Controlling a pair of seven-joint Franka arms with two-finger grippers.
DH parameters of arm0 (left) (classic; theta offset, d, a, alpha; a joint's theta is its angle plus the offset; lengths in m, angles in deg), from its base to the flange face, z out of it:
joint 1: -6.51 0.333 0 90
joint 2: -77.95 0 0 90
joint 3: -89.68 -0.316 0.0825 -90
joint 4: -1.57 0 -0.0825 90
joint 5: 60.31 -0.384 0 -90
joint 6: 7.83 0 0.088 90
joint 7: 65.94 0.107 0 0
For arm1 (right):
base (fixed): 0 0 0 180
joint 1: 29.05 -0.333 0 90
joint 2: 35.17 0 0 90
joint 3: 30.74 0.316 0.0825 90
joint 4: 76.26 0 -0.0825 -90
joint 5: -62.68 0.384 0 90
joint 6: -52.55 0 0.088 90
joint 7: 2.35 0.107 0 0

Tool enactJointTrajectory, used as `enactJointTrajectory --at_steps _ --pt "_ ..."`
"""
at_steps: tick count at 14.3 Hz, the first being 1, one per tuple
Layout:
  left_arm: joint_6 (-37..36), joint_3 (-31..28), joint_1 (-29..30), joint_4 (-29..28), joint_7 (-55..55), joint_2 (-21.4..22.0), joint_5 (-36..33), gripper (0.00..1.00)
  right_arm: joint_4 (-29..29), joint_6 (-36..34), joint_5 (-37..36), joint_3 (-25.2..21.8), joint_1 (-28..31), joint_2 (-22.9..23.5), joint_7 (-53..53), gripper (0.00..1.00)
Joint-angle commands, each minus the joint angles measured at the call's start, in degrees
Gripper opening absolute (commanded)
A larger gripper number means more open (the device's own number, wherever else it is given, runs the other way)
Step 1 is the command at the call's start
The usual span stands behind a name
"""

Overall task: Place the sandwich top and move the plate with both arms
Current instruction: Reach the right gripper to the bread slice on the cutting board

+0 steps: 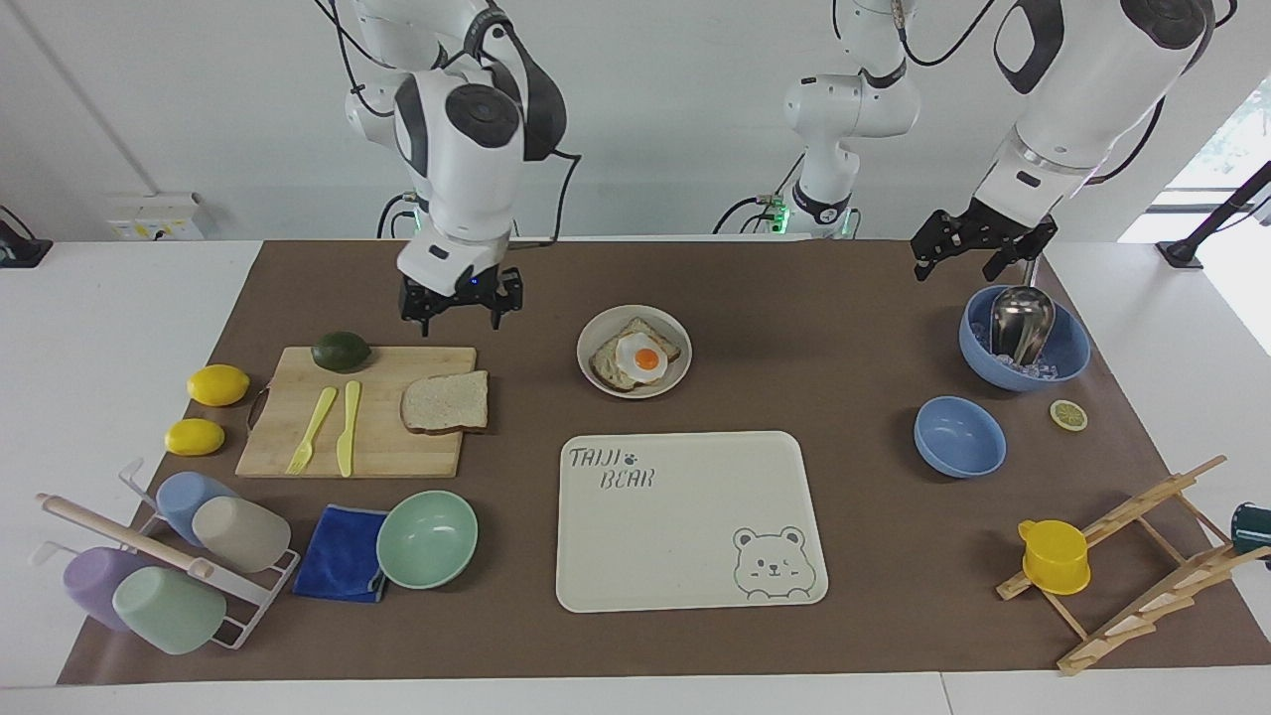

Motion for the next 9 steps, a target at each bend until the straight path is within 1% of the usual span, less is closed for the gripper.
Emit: enactJointTrajectory --at_steps 1,2,3,5,6,7,9 --pt "-0.6 0.0 0.1 0.4 -0.1 0.3 -1.2 1.00 -6.0 9.2 -5.8 -0.2 -1.2 1.8 2.8 1.00" --pt "-0.6 0.0 0.1 0.4 -0.1 0.3 -1.1 1.00 -8.1 10.5 -9.6 -0.2 -2.7 2.9 5.0 1.00" --pt "-0.6 0.0 0.1 0.4 -0.1 0.3 -1.1 1.00 -8.9 10.4 -12.4 -0.2 -2.8 4.7 8.8 1.00" --pt "-0.6 0.0 0.1 0.4 -0.1 0.3 -1.2 1.00 -9.3 10.1 -14.2 -0.2 -4.9 6.3 13.1 1.00" --pt "-0.6 0.0 0.1 0.4 -0.1 0.3 -1.1 1.00 -9.2 10.7 -15.8 -0.2 -4.8 8.0 14.3 1.00" --pt "-0.6 0.0 0.1 0.4 0.0 0.3 -1.1 1.00 -9.3 11.4 -18.1 -0.2 -4.5 8.7 15.0 1.00" --pt "-0.6 0.0 0.1 0.4 -0.1 0.3 -1.1 1.00 -11.5 14.0 -19.1 -0.2 -2.8 8.5 16.0 1.00"
